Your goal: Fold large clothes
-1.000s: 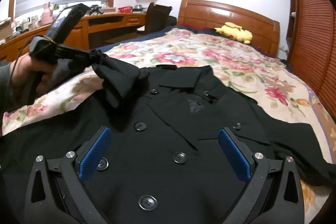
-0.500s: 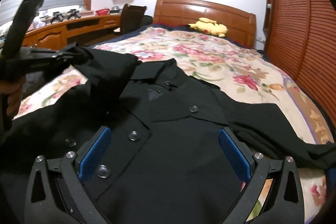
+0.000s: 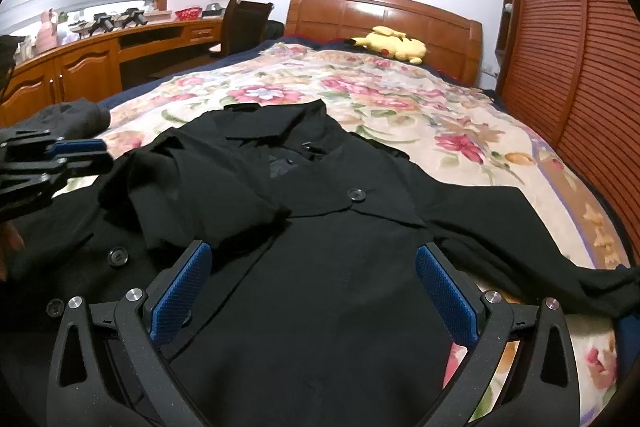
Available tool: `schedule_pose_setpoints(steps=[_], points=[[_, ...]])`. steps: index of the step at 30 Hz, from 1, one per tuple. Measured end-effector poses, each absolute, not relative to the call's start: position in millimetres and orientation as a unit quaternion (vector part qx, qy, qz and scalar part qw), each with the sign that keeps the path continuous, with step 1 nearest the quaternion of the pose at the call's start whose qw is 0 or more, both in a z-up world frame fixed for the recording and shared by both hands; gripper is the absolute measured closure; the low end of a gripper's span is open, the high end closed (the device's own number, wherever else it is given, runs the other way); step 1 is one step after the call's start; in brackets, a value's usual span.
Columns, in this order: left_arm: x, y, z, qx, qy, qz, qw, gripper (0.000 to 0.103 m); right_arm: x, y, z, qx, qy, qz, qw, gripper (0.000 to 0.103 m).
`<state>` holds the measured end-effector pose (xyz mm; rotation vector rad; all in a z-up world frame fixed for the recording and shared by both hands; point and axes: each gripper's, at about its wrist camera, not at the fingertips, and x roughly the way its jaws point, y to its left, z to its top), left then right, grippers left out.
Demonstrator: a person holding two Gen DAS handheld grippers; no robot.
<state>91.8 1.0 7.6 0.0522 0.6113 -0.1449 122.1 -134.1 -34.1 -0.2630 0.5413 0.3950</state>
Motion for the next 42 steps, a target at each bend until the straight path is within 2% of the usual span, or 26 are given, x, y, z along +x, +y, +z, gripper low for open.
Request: schedule_pose_setpoints(steps=[26, 38, 42], points=[[54, 80, -9, -0.005, 0.278, -0.002, 0.961, 0.07, 135, -43, -37, -0.151, 0.268, 0.275, 0.911, 0.002], [49, 95, -8, -0.009, 0.266, 0.023, 0.964, 0.066, 151, 14, -51, -0.192, 0.302, 0.327, 0.875, 0.02], [48, 98, -8, -0.011, 0.263, 0.03, 0.964, 0.065, 160, 28, -69, -0.217, 0.326, 0.33, 0.859, 0.036]])
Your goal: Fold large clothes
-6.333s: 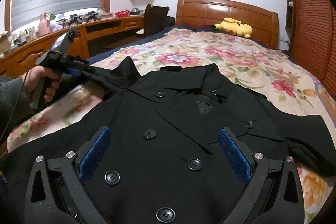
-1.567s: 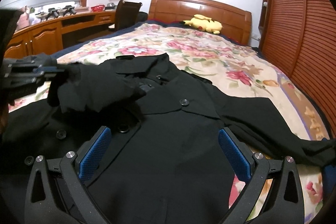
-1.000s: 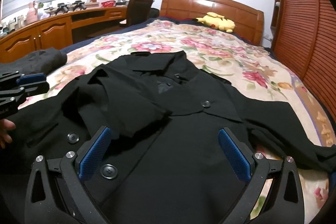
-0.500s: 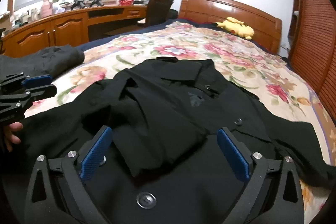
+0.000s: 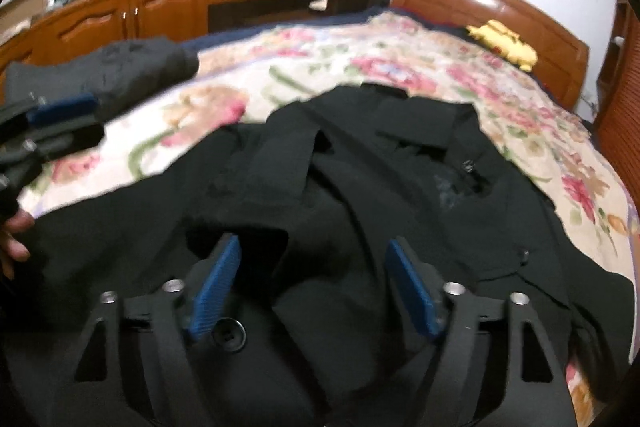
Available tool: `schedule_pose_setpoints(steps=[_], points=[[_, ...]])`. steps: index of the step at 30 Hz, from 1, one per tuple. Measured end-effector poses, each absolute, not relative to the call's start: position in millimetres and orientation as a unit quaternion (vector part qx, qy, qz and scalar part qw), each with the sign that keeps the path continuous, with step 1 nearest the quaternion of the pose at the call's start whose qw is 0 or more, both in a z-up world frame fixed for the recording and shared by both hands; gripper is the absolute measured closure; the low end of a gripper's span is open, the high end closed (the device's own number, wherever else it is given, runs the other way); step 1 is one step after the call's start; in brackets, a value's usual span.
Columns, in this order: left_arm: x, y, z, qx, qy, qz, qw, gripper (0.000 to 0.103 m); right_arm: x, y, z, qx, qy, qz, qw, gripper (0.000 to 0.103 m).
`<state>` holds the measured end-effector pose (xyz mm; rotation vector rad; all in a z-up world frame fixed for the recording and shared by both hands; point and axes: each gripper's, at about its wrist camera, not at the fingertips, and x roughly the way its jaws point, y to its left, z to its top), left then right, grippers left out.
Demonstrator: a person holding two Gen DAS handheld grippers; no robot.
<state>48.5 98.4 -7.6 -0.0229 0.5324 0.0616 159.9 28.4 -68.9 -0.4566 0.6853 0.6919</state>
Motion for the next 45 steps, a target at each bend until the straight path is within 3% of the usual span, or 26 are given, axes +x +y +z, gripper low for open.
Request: schedule_pose_setpoints(steps=[6, 12, 21, 41, 44, 45], points=[[49, 102, -9, -0.016, 0.259, 0.035, 0.965, 0.065, 165, 19, -72, -0.213, 0.315, 0.314, 0.87, 0.082], [47, 99, -9, -0.013, 0.257, 0.034, 0.966, 0.064, 165, -3, -54, -0.173, 0.283, 0.299, 0.895, 0.096], [45, 90, -7, -0.014, 0.254, 0.021, 0.967, 0.063, 159, -47, -31, -0.111, 0.257, 0.267, 0.922, 0.097], [53, 34, -3, -0.004, 0.249, -0.03, 0.968, 0.06, 144, -125, -46, -0.129, 0.293, 0.184, 0.93, 0.096], [56, 26, -3, -0.002, 0.249, -0.037, 0.968, 0.059, 139, -132, -49, -0.139, 0.297, 0.172, 0.929, 0.079], [56, 23, -3, -0.001, 0.249, -0.04, 0.968, 0.059, 138, -135, -49, -0.14, 0.297, 0.168, 0.93, 0.067]])
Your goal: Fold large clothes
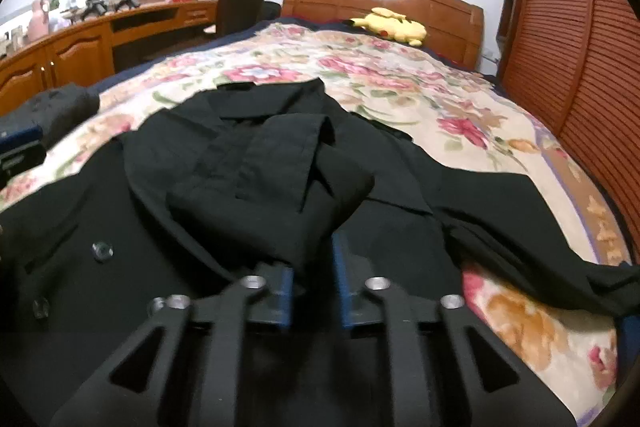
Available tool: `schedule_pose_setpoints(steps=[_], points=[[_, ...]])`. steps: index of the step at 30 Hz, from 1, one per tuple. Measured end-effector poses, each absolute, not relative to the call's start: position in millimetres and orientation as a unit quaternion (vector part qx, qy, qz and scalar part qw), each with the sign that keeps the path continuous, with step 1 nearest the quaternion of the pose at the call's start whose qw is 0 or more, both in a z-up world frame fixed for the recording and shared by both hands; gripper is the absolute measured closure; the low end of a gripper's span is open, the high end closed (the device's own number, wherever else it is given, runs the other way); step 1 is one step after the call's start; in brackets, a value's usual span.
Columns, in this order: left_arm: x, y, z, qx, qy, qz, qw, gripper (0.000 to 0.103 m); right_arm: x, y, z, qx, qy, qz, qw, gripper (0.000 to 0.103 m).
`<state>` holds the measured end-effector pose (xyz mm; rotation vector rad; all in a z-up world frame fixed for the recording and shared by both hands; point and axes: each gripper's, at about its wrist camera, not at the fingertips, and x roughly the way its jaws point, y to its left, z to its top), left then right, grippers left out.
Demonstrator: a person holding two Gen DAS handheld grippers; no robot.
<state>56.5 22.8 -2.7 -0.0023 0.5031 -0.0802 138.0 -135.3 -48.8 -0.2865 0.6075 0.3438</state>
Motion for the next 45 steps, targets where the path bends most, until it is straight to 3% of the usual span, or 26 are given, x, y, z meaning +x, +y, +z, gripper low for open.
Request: schedule_pose_setpoints(steps=[1, 3, 45], points=[[57, 20, -3, 0.0, 0.25, -0.042, 0.967, 0.058, 137, -139, -49, -0.141, 0.297, 0.163, 0.93, 0.057], [58, 14, -4, 0.003, 0.251, -0.047, 0.967, 0.058, 135, -144, -49, -0.144, 0.296, 0.158, 0.931, 0.052], [62, -49, 2, -0.001, 0.24, -0.118, 0.964, 0.052, 63, -225, -22, -0.1, 0.271, 0.084, 0.954, 0.051]])
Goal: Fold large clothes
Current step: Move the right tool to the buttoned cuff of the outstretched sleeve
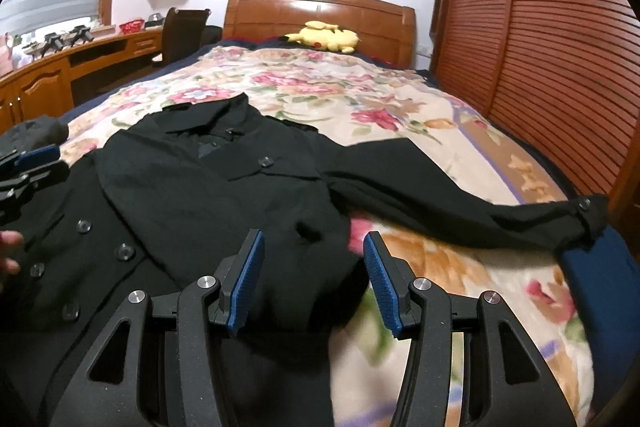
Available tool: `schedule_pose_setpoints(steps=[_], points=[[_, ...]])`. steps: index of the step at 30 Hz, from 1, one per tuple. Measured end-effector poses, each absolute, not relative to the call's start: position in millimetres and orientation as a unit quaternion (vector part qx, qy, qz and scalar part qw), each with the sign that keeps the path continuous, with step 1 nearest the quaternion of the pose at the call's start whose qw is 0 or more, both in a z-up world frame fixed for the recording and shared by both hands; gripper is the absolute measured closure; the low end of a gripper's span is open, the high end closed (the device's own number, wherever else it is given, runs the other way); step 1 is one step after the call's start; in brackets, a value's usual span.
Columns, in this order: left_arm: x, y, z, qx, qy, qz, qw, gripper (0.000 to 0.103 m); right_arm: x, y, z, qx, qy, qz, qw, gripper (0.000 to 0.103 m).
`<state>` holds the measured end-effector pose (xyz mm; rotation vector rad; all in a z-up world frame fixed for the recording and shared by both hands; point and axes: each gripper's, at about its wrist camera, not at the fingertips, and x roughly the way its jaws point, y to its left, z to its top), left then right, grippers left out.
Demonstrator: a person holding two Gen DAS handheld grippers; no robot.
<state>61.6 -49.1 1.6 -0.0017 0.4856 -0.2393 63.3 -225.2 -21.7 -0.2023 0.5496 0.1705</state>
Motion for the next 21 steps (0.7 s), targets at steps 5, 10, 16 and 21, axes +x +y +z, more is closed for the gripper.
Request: schedule_pose_setpoints(steps=[5, 10, 16, 21], points=[[61, -64, 2, 0.001, 0.24, -0.137, 0.961, 0.052, 48, -231, -20, -0.114, 0.283, 0.078, 0.949, 0.051], [62, -74, 1, 0.0, 0.245, -0.149, 0.958, 0.052, 39, -246, -12, -0.12, 0.287, 0.064, 0.948, 0.05], [60, -82, -4, 0.013, 0.252, -0.154, 0.955, 0.052, 40, -272, -8, -0.159, 0.292, 0.034, 0.942, 0.036], [61, -83, -5, 0.013, 0.254, -0.154, 0.955, 0.052, 52, -315, 4, -0.144, 0.302, 0.014, 0.942, 0.034]])
